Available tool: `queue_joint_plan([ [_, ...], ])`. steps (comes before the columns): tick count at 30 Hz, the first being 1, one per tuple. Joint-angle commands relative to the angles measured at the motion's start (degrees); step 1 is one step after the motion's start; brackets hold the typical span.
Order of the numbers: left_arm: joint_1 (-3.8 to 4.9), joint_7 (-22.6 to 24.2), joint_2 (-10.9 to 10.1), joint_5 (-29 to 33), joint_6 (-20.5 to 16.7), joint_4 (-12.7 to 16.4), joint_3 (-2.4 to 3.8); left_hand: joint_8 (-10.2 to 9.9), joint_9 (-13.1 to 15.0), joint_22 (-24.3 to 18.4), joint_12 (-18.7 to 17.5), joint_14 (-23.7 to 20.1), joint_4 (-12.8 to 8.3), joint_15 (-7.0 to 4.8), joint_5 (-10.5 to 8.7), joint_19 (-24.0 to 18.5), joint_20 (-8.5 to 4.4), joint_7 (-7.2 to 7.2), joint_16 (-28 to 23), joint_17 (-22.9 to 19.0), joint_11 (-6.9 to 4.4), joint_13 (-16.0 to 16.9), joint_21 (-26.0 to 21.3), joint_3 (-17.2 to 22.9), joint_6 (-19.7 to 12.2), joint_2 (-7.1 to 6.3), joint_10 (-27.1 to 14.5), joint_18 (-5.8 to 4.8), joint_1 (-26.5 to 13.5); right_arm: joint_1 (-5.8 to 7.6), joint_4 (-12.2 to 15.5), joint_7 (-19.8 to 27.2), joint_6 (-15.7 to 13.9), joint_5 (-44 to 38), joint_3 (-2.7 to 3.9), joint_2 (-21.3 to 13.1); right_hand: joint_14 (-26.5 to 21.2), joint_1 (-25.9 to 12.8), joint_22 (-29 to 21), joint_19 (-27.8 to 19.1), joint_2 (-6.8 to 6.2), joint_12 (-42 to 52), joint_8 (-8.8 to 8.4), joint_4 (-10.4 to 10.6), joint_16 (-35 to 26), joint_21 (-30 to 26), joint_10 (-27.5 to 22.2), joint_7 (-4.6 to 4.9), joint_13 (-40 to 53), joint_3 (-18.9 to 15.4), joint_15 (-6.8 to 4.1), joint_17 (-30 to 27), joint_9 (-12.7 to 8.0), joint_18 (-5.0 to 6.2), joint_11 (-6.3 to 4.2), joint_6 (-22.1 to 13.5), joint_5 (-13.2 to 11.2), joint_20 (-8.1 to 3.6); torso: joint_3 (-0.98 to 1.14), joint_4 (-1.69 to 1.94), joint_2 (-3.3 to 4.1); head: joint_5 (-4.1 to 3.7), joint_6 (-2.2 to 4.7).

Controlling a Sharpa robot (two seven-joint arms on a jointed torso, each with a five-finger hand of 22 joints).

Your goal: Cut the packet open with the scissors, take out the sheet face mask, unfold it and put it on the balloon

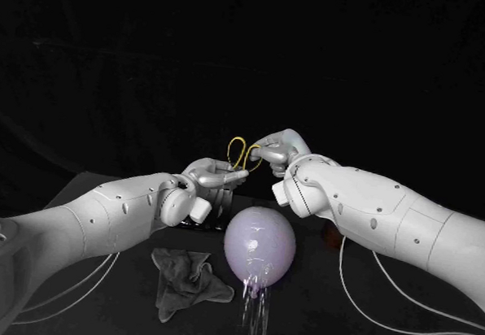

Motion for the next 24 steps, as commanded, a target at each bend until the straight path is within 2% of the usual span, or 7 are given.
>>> queue_joint_plan([
  [1,0.09,1.88,0.08,-0.65,1.42,0.04,0.04,0.38,0.18,0.13,0.26,1.13,-0.3,-0.14,0.11,0.83,0.02,1.22,0.38,0.22,-0.05,0.06,0.15,0.2,0.74,0.91,0.76,1.27,0.32,0.03,0.21,0.8,0.11,-0.42,0.07,-0.03,0.26,0.57,0.11,0.35,0.04,0.25,0.19,0.03,-0.17,0.13,1.65,-0.17,0.09,0.35,-0.46,0.04,0.05,0.51,-1.38,0.06,0.32,0.04,0.0,0.05,-0.01,-0.11,0.03],
  [2,0.09,2.02,0.03,-0.66,1.53,0.06,0.04,1.13,0.48,0.2,0.8,4.35,-0.01,0.12,0.19,1.47,0.03,0.82,1.13,0.99,0.51,0.2,0.34,0.89,2.22,2.68,2.25,1.58,0.71,0.03,0.21,0.78,0.08,-0.55,0.08,-0.03,0.26,0.56,0.17,0.39,0.01,0.23,0.18,0.08,-0.17,0.16,1.6,-0.16,0.08,0.45,-0.46,0.0,0.08,0.5,-1.36,0.02,0.39,0.04,0.0,0.08,0.0,-0.18,0.05],
  [6,0.09,2.48,-0.22,-0.67,1.69,0.15,0.04,2.11,0.78,0.79,1.77,9.77,0.0,-0.31,0.15,5.77,0.03,0.04,2.84,2.22,0.48,0.38,1.83,2.22,4.62,4.88,5.07,2.06,2.17,0.03,0.16,0.74,-0.05,-0.79,0.08,-0.09,0.26,0.56,0.17,0.4,0.0,0.22,0.18,0.08,-0.17,0.16,1.6,-0.16,0.08,0.46,-0.46,-0.01,0.08,0.5,-1.36,0.02,0.4,0.04,-0.03,0.1,0.01,-0.37,-0.03],
  [11,0.08,2.73,-0.57,-0.7,2.37,0.31,0.04,3.08,0.97,1.84,2.6,14.43,-0.11,-1.94,0.16,14.1,0.04,-0.31,5.16,3.2,-1.24,0.33,4.82,4.75,7.64,6.76,9.03,3.06,4.82,0.03,-0.02,0.58,-0.33,-0.91,0.08,-0.17,0.27,0.54,0.2,0.42,-0.02,0.21,0.16,0.13,-0.17,0.18,1.56,-0.14,0.08,0.54,-0.45,-0.02,0.1,0.49,-1.34,-0.02,0.44,0.04,-0.02,0.09,0.0,-0.4,-0.19],
  [12,0.08,2.72,-0.67,-0.71,2.77,0.36,0.04,3.31,1.04,2.33,2.65,15.68,0.01,-2.52,0.19,17.59,0.13,-0.21,5.81,3.53,-1.67,0.26,6.14,5.24,8.22,6.81,9.86,2.96,5.19,0.04,-0.06,0.55,-0.37,-0.93,0.08,-0.2,0.27,0.54,0.2,0.42,-0.02,0.21,0.16,0.13,-0.17,0.18,1.56,-0.14,0.08,0.54,-0.45,-0.02,0.1,0.49,-1.34,-0.02,0.44,0.04,-0.04,0.1,0.02,-0.42,-0.21],
  [15,0.07,2.63,-0.91,-0.74,3.76,0.46,0.04,3.92,1.28,2.31,2.86,17.53,-0.04,-3.42,0.16,18.4,0.16,-0.18,6.77,4.06,-2.6,0.23,6.39,6.59,9.47,6.89,11.94,2.51,6.37,0.04,-0.26,0.46,-0.5,-0.95,0.08,-0.27,0.3,0.53,0.17,0.4,-0.03,0.2,0.15,0.17,-0.11,0.16,1.53,-0.12,0.08,0.58,-0.45,0.12,0.12,0.5,-1.33,-0.05,0.45,0.04,-0.07,0.07,0.05,-0.48,-0.26],
  [24,0.07,2.52,-1.17,-0.77,5.07,0.57,0.04,4.72,1.77,2.13,2.08,18.83,0.28,-3.92,0.17,19.51,0.04,-0.55,7.27,4.69,-3.24,-0.05,6.58,9.2,10.75,6.2,14.32,2.31,7.62,0.04,-0.45,0.43,-0.59,-0.86,0.08,-0.45,0.3,0.53,0.17,0.4,-0.03,0.2,0.15,0.17,-0.11,0.16,1.53,-0.12,0.08,0.58,-0.45,0.12,0.12,0.5,-1.33,-0.05,0.45,0.04,-0.02,0.06,0.04,-0.52,-0.37],
])
